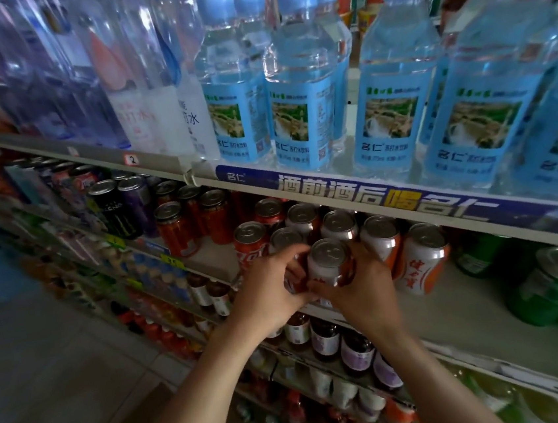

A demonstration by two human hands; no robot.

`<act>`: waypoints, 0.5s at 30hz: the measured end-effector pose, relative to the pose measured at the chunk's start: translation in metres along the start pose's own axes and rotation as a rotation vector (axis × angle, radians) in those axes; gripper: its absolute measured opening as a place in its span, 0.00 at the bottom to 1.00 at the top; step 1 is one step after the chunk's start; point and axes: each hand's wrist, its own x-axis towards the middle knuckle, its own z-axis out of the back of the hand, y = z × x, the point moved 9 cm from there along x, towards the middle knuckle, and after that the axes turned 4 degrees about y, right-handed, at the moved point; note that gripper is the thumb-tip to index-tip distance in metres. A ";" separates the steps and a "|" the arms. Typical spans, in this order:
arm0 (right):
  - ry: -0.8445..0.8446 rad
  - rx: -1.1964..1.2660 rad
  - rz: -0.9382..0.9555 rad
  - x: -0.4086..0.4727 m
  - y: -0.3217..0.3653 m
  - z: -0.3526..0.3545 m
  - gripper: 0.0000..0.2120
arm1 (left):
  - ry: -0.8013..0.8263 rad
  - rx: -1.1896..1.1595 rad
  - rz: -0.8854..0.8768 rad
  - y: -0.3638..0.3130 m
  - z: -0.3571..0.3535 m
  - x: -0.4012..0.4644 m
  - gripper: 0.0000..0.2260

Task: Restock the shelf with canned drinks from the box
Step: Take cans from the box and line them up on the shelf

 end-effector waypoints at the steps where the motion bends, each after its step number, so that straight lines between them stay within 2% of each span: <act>1: -0.006 0.011 0.001 -0.001 0.001 0.000 0.32 | -0.005 0.007 -0.020 -0.001 -0.001 0.000 0.31; 6: -0.063 0.041 -0.029 -0.007 -0.006 0.000 0.34 | -0.018 0.046 -0.087 -0.006 -0.008 -0.001 0.33; 15: -0.087 0.040 0.019 -0.018 -0.008 -0.011 0.35 | -0.099 0.267 -0.177 -0.014 -0.009 -0.005 0.32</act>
